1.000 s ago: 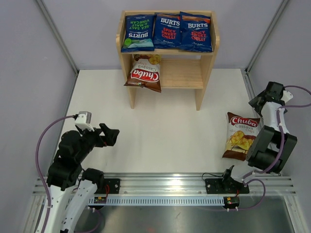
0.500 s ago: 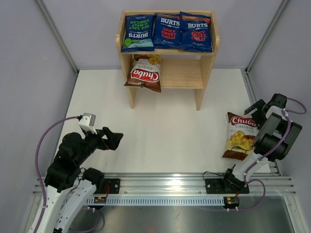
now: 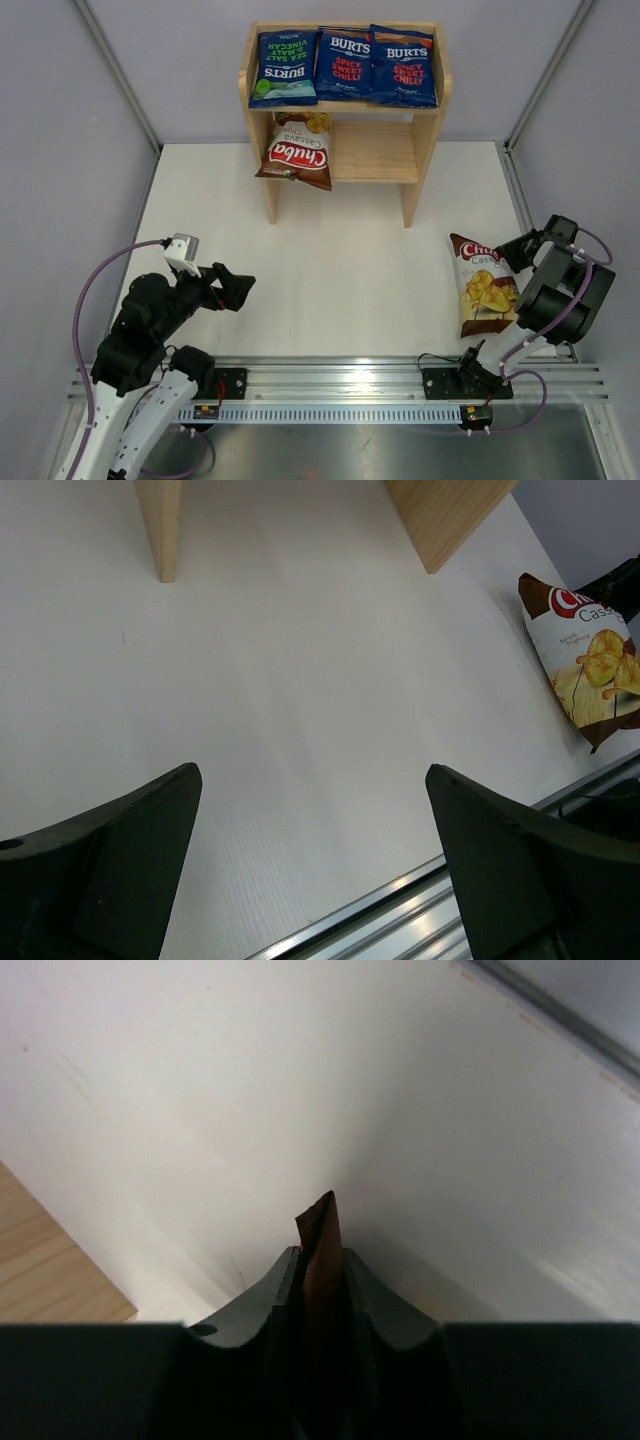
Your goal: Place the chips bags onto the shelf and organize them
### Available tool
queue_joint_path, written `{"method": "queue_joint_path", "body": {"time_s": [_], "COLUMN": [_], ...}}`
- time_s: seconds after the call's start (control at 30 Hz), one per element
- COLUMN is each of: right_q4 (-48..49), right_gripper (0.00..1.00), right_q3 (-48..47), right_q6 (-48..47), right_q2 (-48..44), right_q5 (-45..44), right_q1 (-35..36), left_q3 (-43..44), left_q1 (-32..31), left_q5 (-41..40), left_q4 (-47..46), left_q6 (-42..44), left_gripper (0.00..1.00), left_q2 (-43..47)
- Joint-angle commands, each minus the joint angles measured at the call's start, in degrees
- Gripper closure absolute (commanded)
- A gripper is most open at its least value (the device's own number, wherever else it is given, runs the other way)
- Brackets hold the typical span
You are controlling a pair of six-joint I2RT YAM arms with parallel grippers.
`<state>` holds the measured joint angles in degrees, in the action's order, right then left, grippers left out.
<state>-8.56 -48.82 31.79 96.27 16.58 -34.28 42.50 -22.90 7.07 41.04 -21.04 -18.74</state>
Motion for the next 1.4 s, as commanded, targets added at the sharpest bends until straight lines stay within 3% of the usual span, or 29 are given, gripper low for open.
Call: {"method": "queue_joint_path", "body": {"time_s": [0.0, 0.1, 0.23, 1.03, 1.2, 1.37], "right_q4": [5.0, 5.9, 6.3, 2.7, 0.3, -4.8], "right_gripper": [0.73, 0.82, 1.0, 1.0, 1.0, 1.0], "right_q3": [2.5, 4.3, 5.7, 7.6, 1.9, -3.6], "right_q6": [3.2, 3.2, 5.4, 24.2, 18.6, 8.7], "right_q2": [-4.2, -6.8, -10.7, -40.8, -39.9, -37.2], "right_q5": [4.0, 5.3, 7.8, 9.6, 17.2, 17.6], "right_q1": [-0.1, -0.1, 0.0, -0.1, 1.4, 11.5], "left_q3": [-0.1, 0.0, 0.0, 0.7, 1.8, 3.6], "left_q1": [-0.3, -0.2, -0.2, -0.2, -0.2, -0.2], "left_q5": [0.1, 0.0, 0.3, 4.1, 7.5, 17.1], "left_q4": [-2.4, -2.5, -2.5, -2.7, -2.9, -5.6], "left_q6": [0.2, 0.1, 0.2, 1.4, 2.6, 2.3], "left_gripper": [0.01, 0.01, 0.01, 0.01, 0.01, 0.01], "left_q2": [-0.1, -0.2, -0.4, -3.8, -8.3, -13.4]}}
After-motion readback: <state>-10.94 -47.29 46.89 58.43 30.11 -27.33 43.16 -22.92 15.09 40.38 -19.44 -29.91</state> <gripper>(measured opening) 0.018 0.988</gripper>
